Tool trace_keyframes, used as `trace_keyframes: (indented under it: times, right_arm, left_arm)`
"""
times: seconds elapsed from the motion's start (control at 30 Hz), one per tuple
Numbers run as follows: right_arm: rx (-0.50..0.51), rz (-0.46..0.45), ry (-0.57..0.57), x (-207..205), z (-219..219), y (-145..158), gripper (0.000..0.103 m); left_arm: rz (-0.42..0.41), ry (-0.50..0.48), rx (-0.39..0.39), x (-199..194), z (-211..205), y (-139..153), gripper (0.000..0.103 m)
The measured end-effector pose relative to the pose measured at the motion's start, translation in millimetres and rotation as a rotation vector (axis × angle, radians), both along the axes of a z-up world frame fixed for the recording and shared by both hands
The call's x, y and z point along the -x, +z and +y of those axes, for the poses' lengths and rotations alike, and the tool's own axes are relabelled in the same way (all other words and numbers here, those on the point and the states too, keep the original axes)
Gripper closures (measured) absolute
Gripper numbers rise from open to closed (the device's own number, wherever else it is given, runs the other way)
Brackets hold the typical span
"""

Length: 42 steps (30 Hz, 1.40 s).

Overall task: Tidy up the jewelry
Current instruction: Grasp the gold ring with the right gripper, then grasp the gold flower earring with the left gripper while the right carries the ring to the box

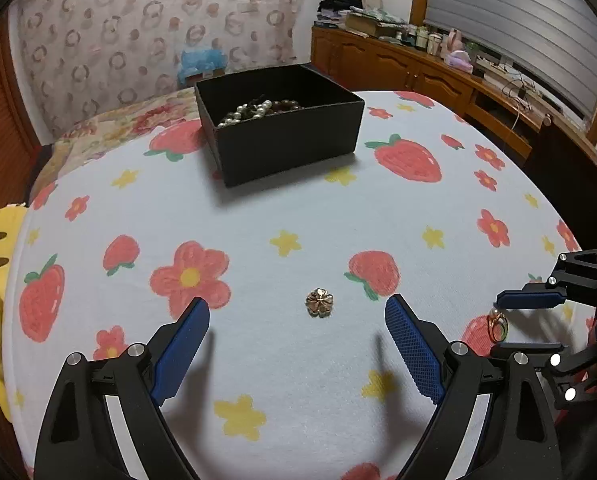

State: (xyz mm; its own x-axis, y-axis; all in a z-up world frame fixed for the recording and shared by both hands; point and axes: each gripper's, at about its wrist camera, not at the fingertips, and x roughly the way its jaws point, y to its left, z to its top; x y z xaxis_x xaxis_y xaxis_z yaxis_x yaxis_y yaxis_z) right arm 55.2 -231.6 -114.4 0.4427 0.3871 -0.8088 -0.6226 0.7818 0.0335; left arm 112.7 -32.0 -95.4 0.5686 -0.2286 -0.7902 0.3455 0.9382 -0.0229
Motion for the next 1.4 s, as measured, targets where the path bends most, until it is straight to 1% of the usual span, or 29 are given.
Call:
trace_keyframes:
  times: [0.03,0.07,0.1,0.2,0.4,0.43,0.53,0.6,0.67,0.7,0.73,0.77,0.83,0.9,1.07,1.23,1.4]
  right_arm:
    - [0.014,-0.012,0.001,1,0,0,0.069]
    - [0.028,-0.022,0.0,1,0,0,0.079]
    - [0.028,-0.021,-0.003,0,-1,0,0.081]
    - [0.015,-0.014,-0.013,-6,-6,1,0.082]
    - [0.01,-0.037,-0.03,-17,-10,6,0.082]
    - [0.008,-0.043,-0.032,-19,-10,8,0.082]
    - [0.004,-0.061,-0.037,-29,-10,13,0.082]
    - [-0.004,-0.07,-0.042,-36,-11,16,0.082]
    - [-0.014,-0.079,-0.047,-44,-12,21,0.082]
    - [-0.017,-0.082,-0.049,-46,-12,22,0.082]
    - [-0.023,-0.086,-0.051,-51,-13,25,0.082]
    - [-0.024,-0.09,-0.053,-54,-13,26,0.082]
    - [-0.024,-0.105,-0.059,-61,-15,30,0.082]
    - [-0.032,-0.107,-0.062,-69,-17,33,0.082]
    - [-0.035,-0.141,-0.066,-92,-19,47,0.082]
    - [-0.071,-0.175,-0.062,-123,-12,65,0.082]
    - [-0.109,-0.186,-0.046,-155,1,75,0.081]
  left_arm:
    - [0.002,-0.003,-0.002,0,-1,-1,0.017]
    - [0.005,-0.006,-0.002,1,-1,-1,0.017]
    - [0.006,-0.007,-0.002,0,-2,-2,0.017]
    - [0.012,-0.008,0.001,-1,-4,-4,0.018]
    - [0.021,-0.008,0.003,-4,-5,-8,0.035]
    - [0.023,-0.005,0.004,-5,-4,-9,0.039]
    - [0.016,-0.002,0.0,-8,-4,-9,0.044]
    - [0.014,-0.003,0.003,-9,-5,-8,0.05]
    - [0.009,-0.003,-0.007,-10,-6,-8,0.068]
    - [0.01,-0.006,-0.007,-10,-6,-7,0.073]
    - [0.015,-0.01,0.0,-10,-6,-7,0.083]
    - [0.019,-0.012,0.005,-11,-6,-7,0.087]
    - [0.034,-0.013,0.021,-14,-5,-5,0.089]
    - [0.027,-0.011,0.026,-17,-5,-2,0.089]
    - [0.001,-0.004,0.038,-27,-5,11,0.089]
    - [-0.04,0.005,0.039,-44,-6,29,0.089]
    - [-0.079,0.011,0.034,-61,-9,45,0.089]
